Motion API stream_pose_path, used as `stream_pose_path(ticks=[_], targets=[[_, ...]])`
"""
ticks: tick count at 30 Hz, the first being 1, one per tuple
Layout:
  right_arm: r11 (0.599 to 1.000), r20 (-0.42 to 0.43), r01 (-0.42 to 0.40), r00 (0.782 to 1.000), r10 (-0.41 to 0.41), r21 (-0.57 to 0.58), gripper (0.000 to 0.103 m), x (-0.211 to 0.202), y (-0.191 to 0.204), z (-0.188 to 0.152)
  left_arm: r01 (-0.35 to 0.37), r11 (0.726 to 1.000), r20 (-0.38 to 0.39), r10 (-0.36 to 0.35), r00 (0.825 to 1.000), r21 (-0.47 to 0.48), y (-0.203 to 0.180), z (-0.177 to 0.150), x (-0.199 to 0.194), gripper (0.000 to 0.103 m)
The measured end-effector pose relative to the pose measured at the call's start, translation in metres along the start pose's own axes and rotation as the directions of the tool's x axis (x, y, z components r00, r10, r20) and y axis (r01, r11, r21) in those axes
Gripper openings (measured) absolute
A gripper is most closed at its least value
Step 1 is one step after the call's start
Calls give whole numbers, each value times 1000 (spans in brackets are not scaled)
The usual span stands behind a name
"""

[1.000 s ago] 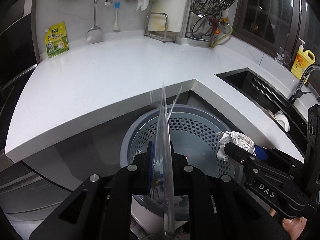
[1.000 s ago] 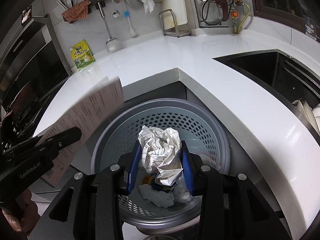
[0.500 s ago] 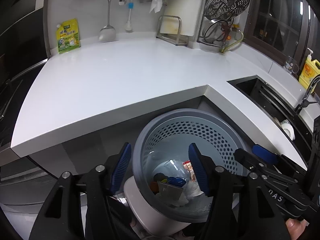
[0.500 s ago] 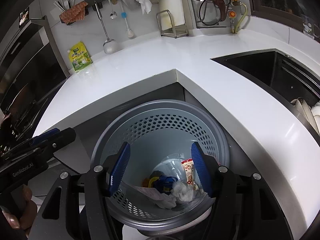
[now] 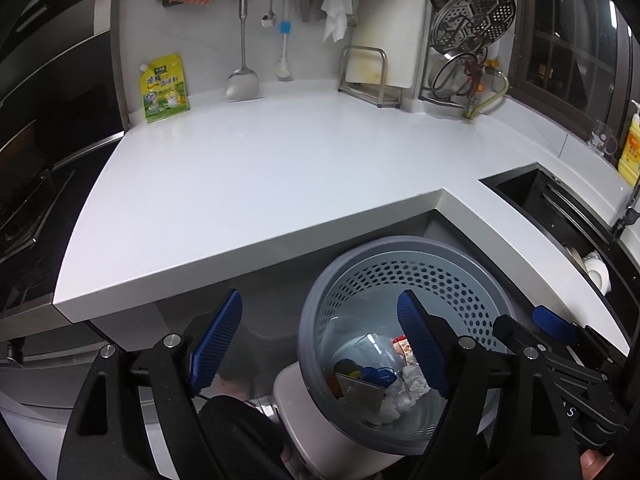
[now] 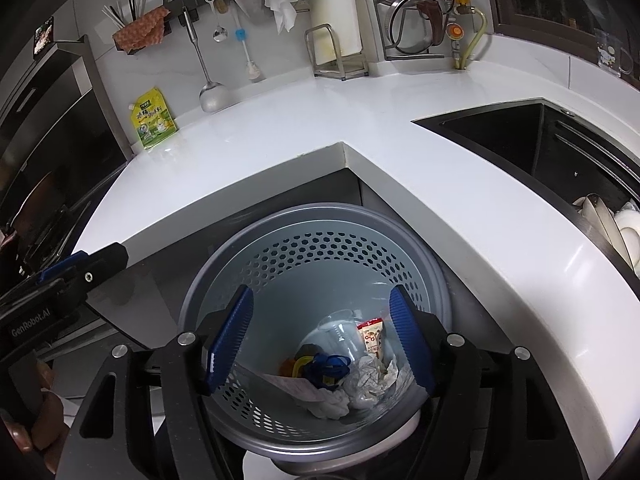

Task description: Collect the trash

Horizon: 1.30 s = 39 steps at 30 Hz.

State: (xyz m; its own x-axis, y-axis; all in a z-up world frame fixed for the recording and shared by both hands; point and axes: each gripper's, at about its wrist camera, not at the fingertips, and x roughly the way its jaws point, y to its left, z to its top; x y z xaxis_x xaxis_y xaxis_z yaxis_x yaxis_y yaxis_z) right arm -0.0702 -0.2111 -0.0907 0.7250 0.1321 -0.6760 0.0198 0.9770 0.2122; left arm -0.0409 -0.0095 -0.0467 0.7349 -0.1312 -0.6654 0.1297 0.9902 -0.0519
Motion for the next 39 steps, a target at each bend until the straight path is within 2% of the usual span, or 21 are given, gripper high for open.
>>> stream_pose_path(ticks=[13,39], targets=[[1000,-1,22,1000,-22,-2,70,0,4,-1,-54,999,30,55,998,-4,4,4,-6,93],[999,24,43,999,-43,3,73,-7,5,-3,-106,994,34,107,994,-28,11,5,-12,96]])
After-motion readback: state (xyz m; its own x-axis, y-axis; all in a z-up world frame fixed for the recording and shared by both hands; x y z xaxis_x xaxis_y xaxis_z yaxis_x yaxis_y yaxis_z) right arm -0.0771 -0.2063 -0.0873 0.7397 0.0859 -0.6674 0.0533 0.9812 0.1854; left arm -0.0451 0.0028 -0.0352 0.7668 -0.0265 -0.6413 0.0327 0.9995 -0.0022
